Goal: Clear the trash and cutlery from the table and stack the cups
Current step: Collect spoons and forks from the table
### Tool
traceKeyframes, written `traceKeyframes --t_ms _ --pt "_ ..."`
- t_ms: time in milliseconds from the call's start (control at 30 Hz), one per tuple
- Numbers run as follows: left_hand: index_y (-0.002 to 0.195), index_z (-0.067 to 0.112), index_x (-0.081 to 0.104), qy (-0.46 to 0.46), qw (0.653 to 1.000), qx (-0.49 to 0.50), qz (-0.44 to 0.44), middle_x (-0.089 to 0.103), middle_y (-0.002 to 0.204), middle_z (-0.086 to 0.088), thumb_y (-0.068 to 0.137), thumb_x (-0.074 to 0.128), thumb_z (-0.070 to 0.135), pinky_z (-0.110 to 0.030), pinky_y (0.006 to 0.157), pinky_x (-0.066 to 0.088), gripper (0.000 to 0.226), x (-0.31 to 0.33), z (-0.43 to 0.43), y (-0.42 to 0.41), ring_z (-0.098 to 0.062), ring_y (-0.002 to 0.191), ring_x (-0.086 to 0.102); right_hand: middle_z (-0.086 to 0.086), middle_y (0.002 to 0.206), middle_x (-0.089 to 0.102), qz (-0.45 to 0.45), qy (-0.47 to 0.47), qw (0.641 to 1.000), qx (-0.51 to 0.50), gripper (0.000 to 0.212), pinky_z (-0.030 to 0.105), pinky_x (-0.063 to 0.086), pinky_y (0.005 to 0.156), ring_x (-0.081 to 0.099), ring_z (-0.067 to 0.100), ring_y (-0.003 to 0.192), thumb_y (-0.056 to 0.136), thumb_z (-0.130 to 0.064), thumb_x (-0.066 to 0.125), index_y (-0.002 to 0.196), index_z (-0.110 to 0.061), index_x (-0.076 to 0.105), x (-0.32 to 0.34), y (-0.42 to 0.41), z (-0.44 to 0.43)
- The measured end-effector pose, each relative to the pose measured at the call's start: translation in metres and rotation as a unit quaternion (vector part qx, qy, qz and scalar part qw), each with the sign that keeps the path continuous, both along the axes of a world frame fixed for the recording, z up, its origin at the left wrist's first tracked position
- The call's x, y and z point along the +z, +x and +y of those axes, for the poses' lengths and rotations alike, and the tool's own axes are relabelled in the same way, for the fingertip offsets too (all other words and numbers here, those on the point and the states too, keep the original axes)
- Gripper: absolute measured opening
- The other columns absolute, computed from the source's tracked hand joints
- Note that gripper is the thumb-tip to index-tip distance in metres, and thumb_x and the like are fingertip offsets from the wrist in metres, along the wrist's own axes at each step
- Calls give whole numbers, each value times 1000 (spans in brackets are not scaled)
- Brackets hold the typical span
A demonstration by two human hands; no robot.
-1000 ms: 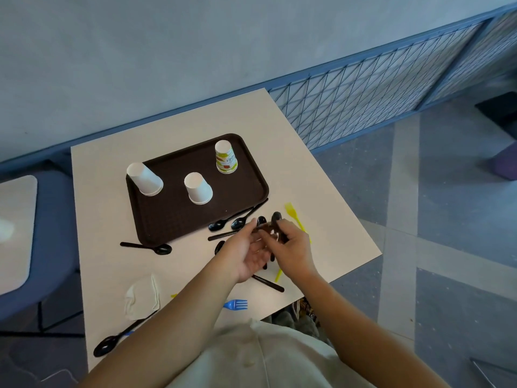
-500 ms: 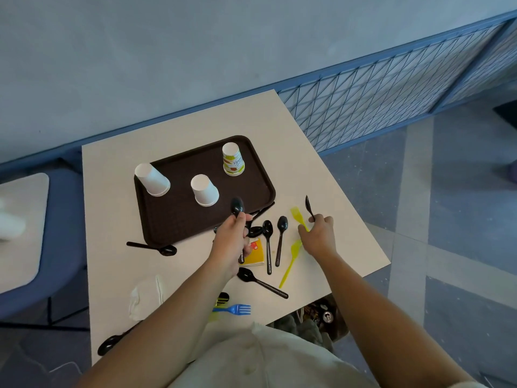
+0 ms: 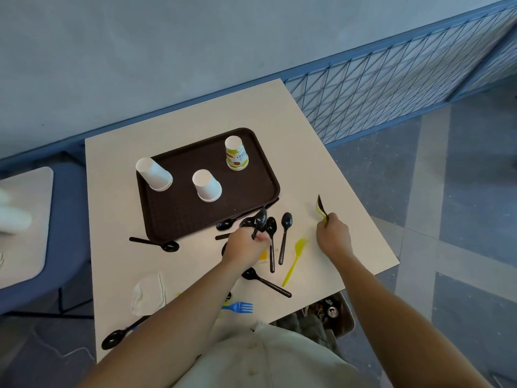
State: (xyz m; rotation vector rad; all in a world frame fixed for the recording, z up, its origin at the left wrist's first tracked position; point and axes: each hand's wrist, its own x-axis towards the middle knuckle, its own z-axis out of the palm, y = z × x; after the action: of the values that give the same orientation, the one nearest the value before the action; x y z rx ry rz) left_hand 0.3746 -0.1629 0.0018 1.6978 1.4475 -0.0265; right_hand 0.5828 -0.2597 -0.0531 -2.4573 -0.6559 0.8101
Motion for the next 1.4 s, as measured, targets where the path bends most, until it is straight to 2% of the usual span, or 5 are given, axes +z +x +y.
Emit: traceKeyframes --t_ms 400,567,867,1100,1400 --pt "95 15 69 75 974 -128 171 68 94 -1 90 73 51 -30 66 45 36 -45 -15 23 -22 90 68 0 89 59 46 -123 988 77 45 30 43 59 60 20 79 89 -59 60 101 -15 57 -11 -68 -42" --pt "92 15 67 71 970 -132 190 69 91 -2 91 73 49 -30 62 48 35 -50 -18 29 -22 86 69 0 89 57 25 -158 984 81 34 30 45 61 60 22 79 94 -50 58 98 -16 57 -16 -68 -38" --pt "86 8 68 -1 992 -52 114 67 79 -3 89 68 42 -27 50 40 35 -44 -18 35 -15 68 61 1 83 56 19 -152 986 65 17 27 41 54 59 21 73 89 -29 56 79 -17 50 -10 -49 -36" --pt "95 12 63 -25 999 -15 20 66 89 -6 99 47 40 -32 66 46 32 -16 -18 29 -23 83 63 -1 79 47 -16 -157 980 120 17 30 43 63 55 27 78 91 -32 55 89 -15 54 -7 -28 -43" --pt "82 11 63 -107 987 40 -111 69 60 -1 92 41 23 -37 68 45 27 11 -28 -14 -19 66 56 2 69 54 23 4 997 73 22 31 35 54 53 25 65 88 -25 64 72 -22 49 5 -29 -59"
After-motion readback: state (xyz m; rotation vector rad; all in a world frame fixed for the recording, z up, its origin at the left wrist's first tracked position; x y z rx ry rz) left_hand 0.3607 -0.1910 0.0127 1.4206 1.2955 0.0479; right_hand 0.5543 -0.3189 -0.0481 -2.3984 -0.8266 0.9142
